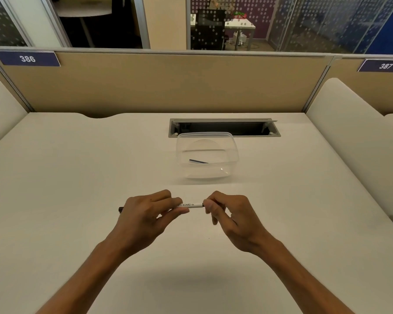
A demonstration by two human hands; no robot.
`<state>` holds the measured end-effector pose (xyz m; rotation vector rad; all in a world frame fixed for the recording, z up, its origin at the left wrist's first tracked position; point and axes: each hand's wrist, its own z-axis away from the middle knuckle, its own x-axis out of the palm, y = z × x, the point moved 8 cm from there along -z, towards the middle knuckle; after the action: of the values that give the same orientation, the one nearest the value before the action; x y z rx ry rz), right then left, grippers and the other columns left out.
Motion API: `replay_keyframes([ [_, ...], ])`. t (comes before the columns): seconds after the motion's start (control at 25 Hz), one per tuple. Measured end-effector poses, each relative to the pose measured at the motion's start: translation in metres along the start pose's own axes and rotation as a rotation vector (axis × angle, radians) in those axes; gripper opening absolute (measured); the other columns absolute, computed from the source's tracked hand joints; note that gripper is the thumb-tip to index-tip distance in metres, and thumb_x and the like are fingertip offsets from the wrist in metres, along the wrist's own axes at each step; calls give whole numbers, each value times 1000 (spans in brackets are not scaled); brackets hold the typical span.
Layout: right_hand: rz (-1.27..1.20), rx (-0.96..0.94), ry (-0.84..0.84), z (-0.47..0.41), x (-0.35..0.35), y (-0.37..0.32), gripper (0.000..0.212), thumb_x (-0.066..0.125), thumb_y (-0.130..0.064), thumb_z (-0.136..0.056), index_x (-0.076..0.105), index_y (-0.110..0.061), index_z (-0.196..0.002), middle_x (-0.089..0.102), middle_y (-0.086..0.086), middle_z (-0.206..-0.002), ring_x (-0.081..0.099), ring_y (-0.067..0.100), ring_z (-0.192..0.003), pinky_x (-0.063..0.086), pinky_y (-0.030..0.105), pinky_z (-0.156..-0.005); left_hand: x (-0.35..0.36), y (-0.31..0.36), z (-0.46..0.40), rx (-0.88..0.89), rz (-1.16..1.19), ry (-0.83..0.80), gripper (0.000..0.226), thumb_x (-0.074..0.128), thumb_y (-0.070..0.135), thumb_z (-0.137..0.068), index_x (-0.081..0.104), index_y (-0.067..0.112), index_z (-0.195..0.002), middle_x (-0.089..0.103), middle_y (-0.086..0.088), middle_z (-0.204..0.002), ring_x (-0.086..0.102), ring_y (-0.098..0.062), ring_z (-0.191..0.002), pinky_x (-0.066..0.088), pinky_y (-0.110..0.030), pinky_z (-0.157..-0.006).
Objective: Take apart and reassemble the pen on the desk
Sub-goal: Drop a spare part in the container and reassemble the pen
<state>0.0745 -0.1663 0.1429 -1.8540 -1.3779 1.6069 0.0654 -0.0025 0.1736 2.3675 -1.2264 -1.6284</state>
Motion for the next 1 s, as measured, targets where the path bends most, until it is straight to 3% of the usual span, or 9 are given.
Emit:
replay_keyframes([
  [0.16, -273, 201, -23, 2, 10, 14, 43, 45, -34, -101, 47, -27, -59, 47, -2, -50, 52, 15, -45, 38, 24, -51, 3, 4, 2, 15, -38, -30, 32, 51, 44, -92, 73, 22, -86, 54, 9, -63, 45, -16, -49, 35, -26, -38],
  [0.28, -3, 80, 0, 1, 3, 4, 30, 43, -42, -99, 55, -27, -75, 57, -6, -58, 55, 14, -53, 43, 29, -52, 3, -1, 1, -26, -52, -49, 33, 48, 46, -92, 71, 23, -86, 52, 12, -63, 43, -10, -51, 23, -16, -43],
  [0.4, 276, -139, 33, 2, -4, -16, 19, 45, -37, -98, 57, -25, -91, 58, -11, -72, 50, 10, -57, 43, 26, -51, 4, -8, 1, -51, 22, -67, 32, 48, 46, -93, 70, 24, -87, 44, 18, -63, 40, -2, -54, 30, -23, -46],
  [0.56, 343, -218, -11, 2, -3, -20, 22, 44, -32, -99, 59, -18, -90, 59, -9, -72, 38, 7, -54, 36, 24, -48, 6, -10, 0, -43, 91, -100, 26, 51, 46, -92, 69, 28, -87, 40, 26, -61, 41, 4, -55, 29, -21, -48],
  [0.68, 217, -106, -83, 4, 3, -12, 22, 40, -35, -99, 51, -23, -84, 57, -7, -62, 45, 14, -51, 39, 29, -50, 5, -8, 0, -30, 102, -105, 24, 53, 47, -91, 69, 30, -85, 40, 24, -61, 40, 1, -55, 30, -21, -47],
  [0.8, 15, 33, -150, 5, 10, -1, 28, 40, -34, -100, 44, -32, -72, 56, -5, -53, 46, 12, -49, 32, 20, -52, 3, -3, 0, -14, 76, -95, 26, 54, 46, -91, 71, 28, -85, 45, 17, -61, 40, -2, -54, 31, -24, -45],
  [0.92, -316, 209, -152, 5, 16, 9, 42, 42, -33, -100, 38, -30, -58, 39, -7, -50, 46, 14, -44, 36, 20, -51, 1, 5, -1, 21, -23, -80, 31, 52, 46, -91, 73, 24, -85, 55, 10, -62, 45, -10, -50, 30, -22, -42],
  [1.0, -408, 261, -134, 4, 18, 13, 46, 43, -36, -100, 39, -27, -54, 34, -7, -52, 46, 14, -43, 39, 21, -50, 0, 6, -2, 10, -34, -82, 32, 51, 46, -90, 73, 23, -85, 55, 12, -62, 45, -8, -50, 27, -19, -43],
])
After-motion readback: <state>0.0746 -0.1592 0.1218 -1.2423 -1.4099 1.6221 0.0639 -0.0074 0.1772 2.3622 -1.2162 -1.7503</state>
